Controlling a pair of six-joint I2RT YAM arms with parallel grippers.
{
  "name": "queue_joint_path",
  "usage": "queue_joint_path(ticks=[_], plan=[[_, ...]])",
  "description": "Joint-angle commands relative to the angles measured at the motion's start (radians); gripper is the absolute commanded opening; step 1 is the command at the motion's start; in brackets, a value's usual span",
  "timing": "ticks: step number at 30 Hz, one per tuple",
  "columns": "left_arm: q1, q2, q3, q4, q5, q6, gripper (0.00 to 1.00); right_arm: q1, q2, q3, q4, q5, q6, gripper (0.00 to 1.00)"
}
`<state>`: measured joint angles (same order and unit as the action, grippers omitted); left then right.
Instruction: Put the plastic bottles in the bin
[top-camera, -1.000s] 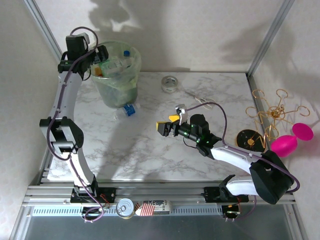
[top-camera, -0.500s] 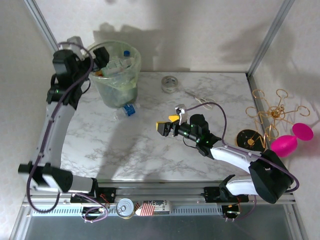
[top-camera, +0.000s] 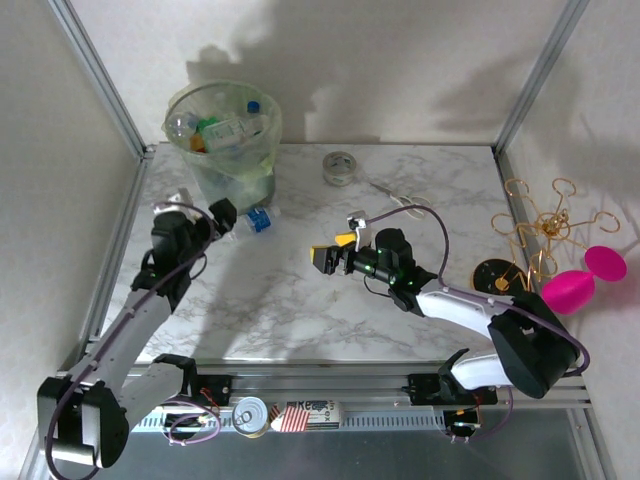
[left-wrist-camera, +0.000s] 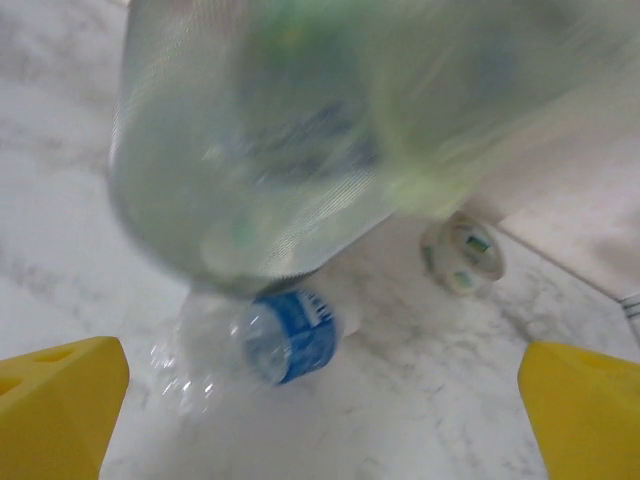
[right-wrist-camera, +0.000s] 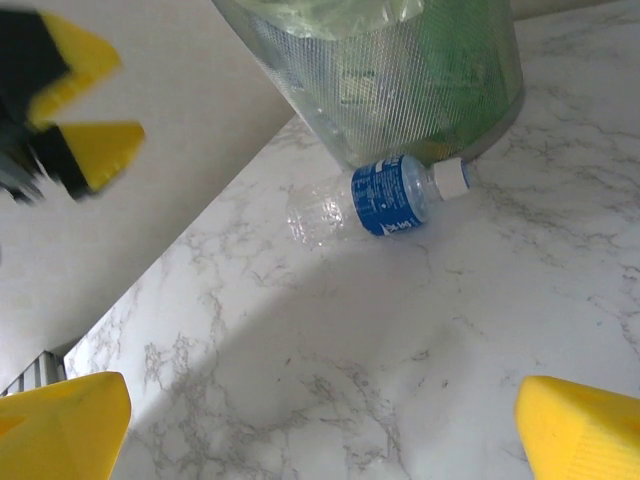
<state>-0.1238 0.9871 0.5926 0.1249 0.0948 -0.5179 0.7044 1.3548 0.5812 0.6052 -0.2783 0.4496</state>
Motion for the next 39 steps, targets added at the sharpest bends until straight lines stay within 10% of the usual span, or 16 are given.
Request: queue_joint_path(ticks=[1, 14, 39], plan=[[-0.007, 0.001, -0.100, 0.220, -0.050, -0.051, 1.00, -0.005, 0.020, 0.033, 0.036, -0.024, 0.020, 0.99], [-0.007, 0.377, -0.103, 0.516, 0.021, 0.083, 1.00, -0.005, 0.039, 0.037, -0.027, 0.062, 0.065, 0.99], [-0.093, 0.706, 0.203, 0.206, 0.126, 0.147, 1.00, -0.005, 0.028, 0.025, -0.038, 0.116, 0.089, 0.99]])
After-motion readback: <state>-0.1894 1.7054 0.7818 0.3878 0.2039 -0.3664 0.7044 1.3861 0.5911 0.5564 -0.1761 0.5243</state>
